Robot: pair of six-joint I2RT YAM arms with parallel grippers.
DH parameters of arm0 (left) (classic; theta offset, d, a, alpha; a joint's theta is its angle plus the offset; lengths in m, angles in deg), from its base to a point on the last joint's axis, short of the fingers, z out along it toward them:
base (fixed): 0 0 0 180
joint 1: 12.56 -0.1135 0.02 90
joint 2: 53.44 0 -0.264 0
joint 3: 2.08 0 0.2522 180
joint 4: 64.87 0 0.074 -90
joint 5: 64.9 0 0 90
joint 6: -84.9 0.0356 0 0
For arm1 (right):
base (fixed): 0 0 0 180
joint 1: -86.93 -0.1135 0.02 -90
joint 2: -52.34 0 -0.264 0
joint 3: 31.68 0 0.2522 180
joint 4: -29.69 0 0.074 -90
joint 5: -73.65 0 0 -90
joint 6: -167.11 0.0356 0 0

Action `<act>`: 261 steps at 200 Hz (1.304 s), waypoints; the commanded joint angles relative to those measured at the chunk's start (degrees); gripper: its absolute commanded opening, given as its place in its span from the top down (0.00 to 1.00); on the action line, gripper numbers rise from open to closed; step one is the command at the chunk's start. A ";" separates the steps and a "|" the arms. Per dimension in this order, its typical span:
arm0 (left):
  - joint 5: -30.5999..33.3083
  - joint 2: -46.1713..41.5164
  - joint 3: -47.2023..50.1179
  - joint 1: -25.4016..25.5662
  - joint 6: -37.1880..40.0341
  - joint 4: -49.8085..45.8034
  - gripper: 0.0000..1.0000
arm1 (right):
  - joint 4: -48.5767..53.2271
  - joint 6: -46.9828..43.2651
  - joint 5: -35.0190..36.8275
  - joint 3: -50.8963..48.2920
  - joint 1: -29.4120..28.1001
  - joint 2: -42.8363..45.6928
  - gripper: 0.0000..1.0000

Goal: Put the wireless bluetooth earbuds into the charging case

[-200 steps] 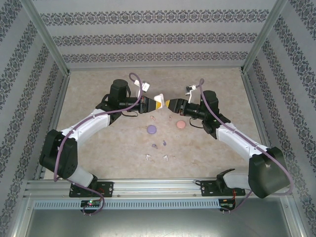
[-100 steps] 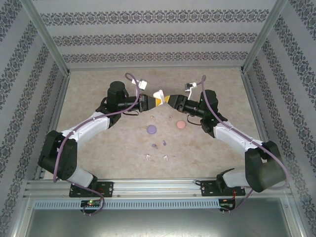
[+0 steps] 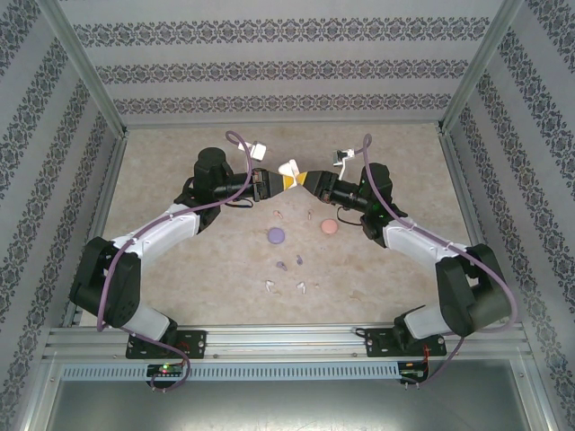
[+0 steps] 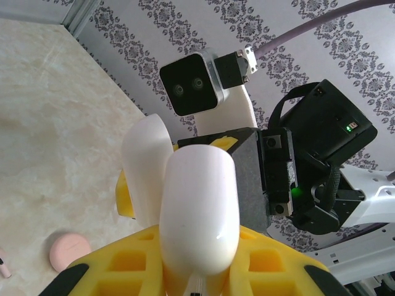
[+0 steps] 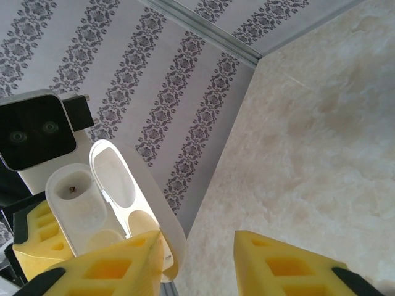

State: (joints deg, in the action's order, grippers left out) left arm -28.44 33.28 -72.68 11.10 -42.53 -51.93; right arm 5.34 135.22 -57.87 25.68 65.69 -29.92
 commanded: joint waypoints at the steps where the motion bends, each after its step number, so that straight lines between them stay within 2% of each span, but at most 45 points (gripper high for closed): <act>1: -0.06 -0.73 0.56 0.86 -0.32 4.25 1.00 | -4.38 1.61 -1.51 0.61 -0.08 -0.95 0.65; 82: 0.26 1.05 0.38 1.83 -0.34 5.12 1.00 | -8.99 4.15 -2.69 1.36 0.14 -2.52 0.74; 110: 0.35 1.61 0.54 2.19 -0.23 5.13 1.00 | -11.73 6.13 -2.97 1.23 0.56 -2.88 0.82; 149: 0.99 1.84 1.03 2.57 -0.18 5.13 1.00 | -12.78 7.37 -3.11 1.14 1.00 -2.72 1.00; 189: 3.08 1.93 0.90 2.94 1.08 2.67 1.00 | -12.15 7.75 -2.96 1.05 1.28 -2.46 1.00; 206: 4.75 1.83 1.01 2.95 1.41 1.56 0.85 | -11.10 7.47 -2.79 0.97 1.36 -2.46 1.00; 221: 7.03 1.25 1.43 2.88 1.82 0.31 0.65 | -9.61 7.07 -2.19 0.43 1.54 -2.21 1.00; 238: 9.36 -0.19 2.00 2.88 2.91 -1.20 0.52 | -8.63 6.68 -1.50 -0.63 1.74 -1.78 1.00; 261: 12.22 -3.18 2.65 2.88 5.63 -5.42 0.41 | -7.29 5.82 -0.50 -2.07 1.98 -0.94 1.00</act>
State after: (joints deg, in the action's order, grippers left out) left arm -20.53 33.89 -70.87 13.55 -40.78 -52.08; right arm -1.74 141.91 -59.59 25.33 66.96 -32.57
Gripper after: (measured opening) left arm 0.538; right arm 0.074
